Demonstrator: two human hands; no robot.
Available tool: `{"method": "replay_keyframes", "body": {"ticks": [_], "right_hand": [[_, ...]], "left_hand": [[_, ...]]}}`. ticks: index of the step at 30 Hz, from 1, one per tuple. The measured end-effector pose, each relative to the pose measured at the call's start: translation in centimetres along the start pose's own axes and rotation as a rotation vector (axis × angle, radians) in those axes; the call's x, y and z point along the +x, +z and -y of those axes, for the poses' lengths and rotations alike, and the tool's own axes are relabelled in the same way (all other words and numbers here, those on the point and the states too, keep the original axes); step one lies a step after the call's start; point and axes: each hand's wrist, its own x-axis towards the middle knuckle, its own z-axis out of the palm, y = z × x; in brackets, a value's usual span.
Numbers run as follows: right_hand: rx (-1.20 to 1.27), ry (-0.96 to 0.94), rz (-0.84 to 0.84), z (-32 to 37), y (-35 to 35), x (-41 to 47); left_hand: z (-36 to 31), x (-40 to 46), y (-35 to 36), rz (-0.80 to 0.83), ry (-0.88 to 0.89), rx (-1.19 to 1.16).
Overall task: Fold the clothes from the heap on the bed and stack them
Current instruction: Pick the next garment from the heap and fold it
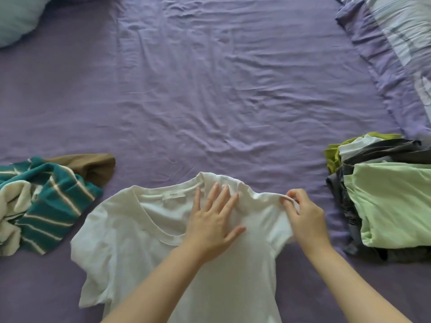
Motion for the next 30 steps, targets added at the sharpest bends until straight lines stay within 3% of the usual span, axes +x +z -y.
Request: {"method": "replay_keyframes", "body": {"ticks": [7,9,12,16,21,24,26,30], "right_hand": [[-0.135,0.228,-0.033,-2.3,-0.2,0.2],[-0.154,0.17,-0.071,-2.4,0.3,-0.5],[-0.15,-0.002,0.025,-2.3,0.9,-1.8],[-0.056,0.092,0.066,-2.1,0.9,-2.4],[-0.283,0.12,0.107,-1.5,0.7,-3.4],[-0.541,-0.061,-0.005,0.2,1.0,-4.0],[-0.498,-0.24,-0.025,2.1,2.1,-4.6],[-0.356,-0.519,0.245,6.4,6.5,-7.3]], "left_hand": [[-0.1,2.6,1.7,0.084,-0.058,0.114],[-0.2,2.8,1.7,0.098,-0.07,0.124],[-0.3,2.6,1.1,0.111,-0.085,0.104],[0.0,1.5,0.5,0.076,-0.104,0.149],[0.7,-1.5,0.8,0.067,-0.152,0.154],[2.1,-4.7,1.0,0.083,-0.174,0.138],[3.3,-6.7,1.0,0.088,-0.206,0.112],[5.3,-9.7,0.5,0.117,-0.259,0.096]]}}
